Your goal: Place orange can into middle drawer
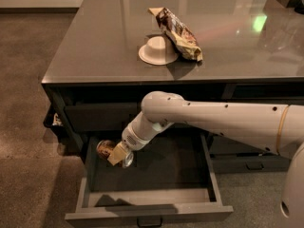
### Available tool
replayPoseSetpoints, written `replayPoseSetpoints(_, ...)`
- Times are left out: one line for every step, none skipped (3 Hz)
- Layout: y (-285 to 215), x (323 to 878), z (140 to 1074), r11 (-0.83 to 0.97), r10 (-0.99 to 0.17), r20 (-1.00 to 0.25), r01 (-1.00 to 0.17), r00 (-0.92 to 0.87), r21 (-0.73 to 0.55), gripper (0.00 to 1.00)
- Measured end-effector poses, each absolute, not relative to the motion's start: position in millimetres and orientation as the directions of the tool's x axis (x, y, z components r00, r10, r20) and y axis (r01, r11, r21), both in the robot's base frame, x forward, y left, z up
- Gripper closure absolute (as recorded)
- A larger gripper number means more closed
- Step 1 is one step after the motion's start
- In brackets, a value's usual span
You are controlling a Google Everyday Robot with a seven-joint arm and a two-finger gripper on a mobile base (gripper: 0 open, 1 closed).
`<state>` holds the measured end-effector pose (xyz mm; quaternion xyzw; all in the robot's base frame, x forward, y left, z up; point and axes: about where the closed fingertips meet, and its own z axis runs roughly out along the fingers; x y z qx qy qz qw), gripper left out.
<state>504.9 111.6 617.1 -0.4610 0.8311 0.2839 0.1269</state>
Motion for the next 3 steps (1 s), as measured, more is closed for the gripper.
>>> replayPoseSetpoints(118.8, 504.8, 603.7, 0.385, -0.710, -0.487, -0.860, -0.508, 0.336, 1.00)
replayPoseSetpoints(130.2, 505.9, 563.4, 0.345, -0.725, -0.499, -0.878, -0.474, 0.333, 1.00)
replayPoseSetpoints(139.7, 508.3, 510.7, 0.341, -0.718, -0.508, -0.877, -0.476, 0.339, 1.00)
